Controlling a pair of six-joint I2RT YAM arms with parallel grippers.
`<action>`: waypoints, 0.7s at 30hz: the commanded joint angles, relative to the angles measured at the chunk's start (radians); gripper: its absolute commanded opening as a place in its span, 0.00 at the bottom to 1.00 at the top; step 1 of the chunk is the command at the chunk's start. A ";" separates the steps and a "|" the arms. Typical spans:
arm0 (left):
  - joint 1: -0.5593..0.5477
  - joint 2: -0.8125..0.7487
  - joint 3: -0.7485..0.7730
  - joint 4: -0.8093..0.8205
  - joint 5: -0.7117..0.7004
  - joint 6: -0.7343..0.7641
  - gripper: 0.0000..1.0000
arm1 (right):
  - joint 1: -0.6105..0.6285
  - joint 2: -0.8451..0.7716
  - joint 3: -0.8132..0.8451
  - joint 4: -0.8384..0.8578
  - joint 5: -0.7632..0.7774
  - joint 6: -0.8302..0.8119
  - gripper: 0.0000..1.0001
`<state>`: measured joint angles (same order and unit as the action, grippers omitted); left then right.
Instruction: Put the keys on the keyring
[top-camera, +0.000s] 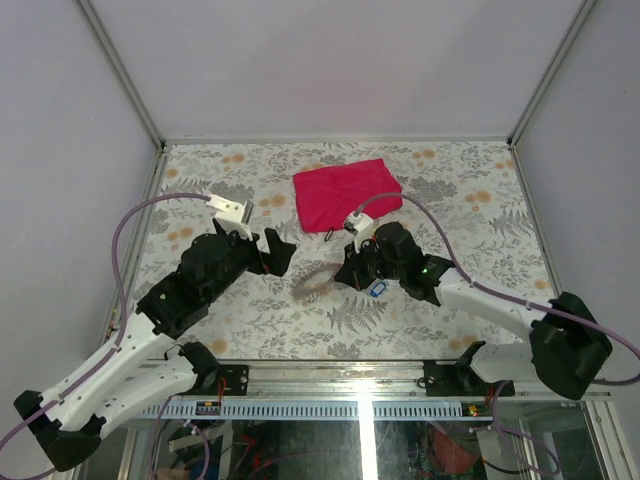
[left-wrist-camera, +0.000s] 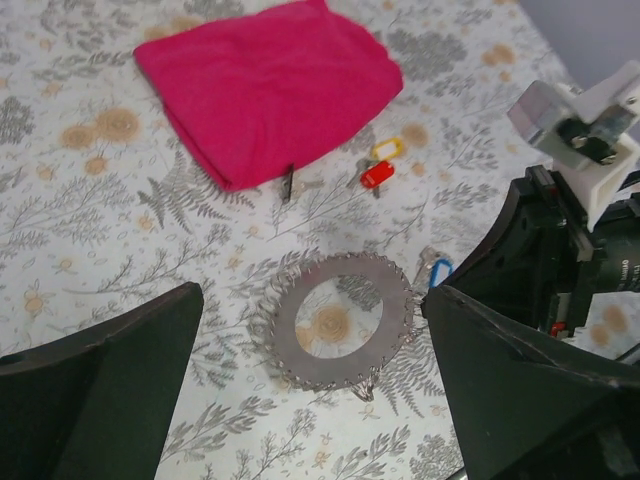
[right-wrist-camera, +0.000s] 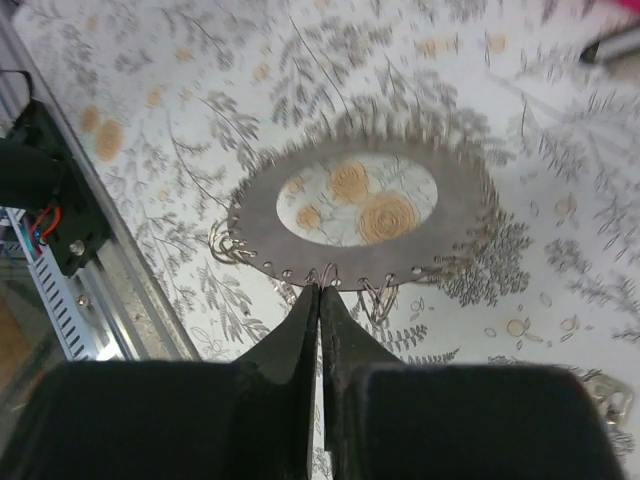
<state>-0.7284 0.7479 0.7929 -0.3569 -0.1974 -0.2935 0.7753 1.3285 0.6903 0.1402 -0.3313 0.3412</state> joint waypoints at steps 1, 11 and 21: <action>0.000 -0.047 -0.008 0.163 0.052 0.024 0.97 | 0.004 -0.141 0.120 -0.105 -0.016 -0.152 0.00; 0.000 -0.034 0.031 0.299 0.267 0.120 0.89 | 0.005 -0.312 0.298 -0.263 -0.011 -0.334 0.00; 0.001 -0.021 0.060 0.424 0.533 0.208 0.66 | 0.004 -0.397 0.368 -0.287 -0.191 -0.515 0.00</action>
<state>-0.7284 0.7227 0.8043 -0.0650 0.1749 -0.1478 0.7753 0.9886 0.9707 -0.1608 -0.4332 -0.0910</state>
